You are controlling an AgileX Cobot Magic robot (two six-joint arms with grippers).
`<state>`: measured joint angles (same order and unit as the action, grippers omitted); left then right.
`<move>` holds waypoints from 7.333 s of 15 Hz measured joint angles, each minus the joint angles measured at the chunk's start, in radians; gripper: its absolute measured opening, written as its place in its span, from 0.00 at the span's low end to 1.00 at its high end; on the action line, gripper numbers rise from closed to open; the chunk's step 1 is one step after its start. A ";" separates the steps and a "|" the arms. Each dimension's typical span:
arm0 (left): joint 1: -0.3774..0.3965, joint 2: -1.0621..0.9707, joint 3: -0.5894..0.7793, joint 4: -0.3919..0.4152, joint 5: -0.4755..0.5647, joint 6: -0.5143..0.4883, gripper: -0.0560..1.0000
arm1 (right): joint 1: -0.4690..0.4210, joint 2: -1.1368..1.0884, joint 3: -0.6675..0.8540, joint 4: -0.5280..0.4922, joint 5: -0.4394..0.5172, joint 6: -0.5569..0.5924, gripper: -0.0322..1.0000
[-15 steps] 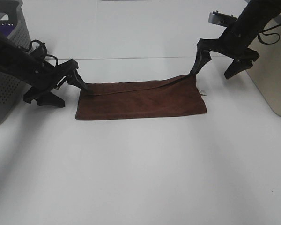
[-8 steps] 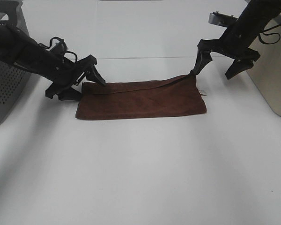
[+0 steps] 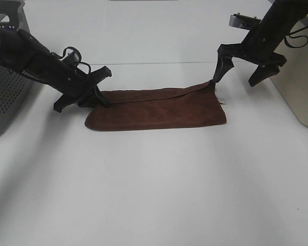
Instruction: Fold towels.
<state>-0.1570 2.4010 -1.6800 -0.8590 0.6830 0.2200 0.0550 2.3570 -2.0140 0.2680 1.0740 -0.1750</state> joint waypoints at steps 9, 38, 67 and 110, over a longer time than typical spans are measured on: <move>0.000 -0.066 -0.304 0.527 0.340 -0.356 0.08 | 0.000 0.000 0.000 -0.004 0.017 0.007 0.97; -0.314 0.073 -0.516 0.449 0.086 -0.536 0.77 | 0.000 0.000 0.000 0.129 0.049 -0.021 0.97; -0.156 -0.288 -0.522 0.737 0.528 -0.345 0.77 | 0.070 0.146 -0.007 0.553 0.042 -0.324 0.97; -0.156 -2.064 1.175 0.914 0.367 -0.261 0.77 | 0.070 -2.030 1.502 -0.084 -0.004 -0.058 0.97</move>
<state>-0.3130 0.3370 -0.5050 0.0550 1.0500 -0.0410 0.1250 0.3270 -0.5120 0.1840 1.0700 -0.2330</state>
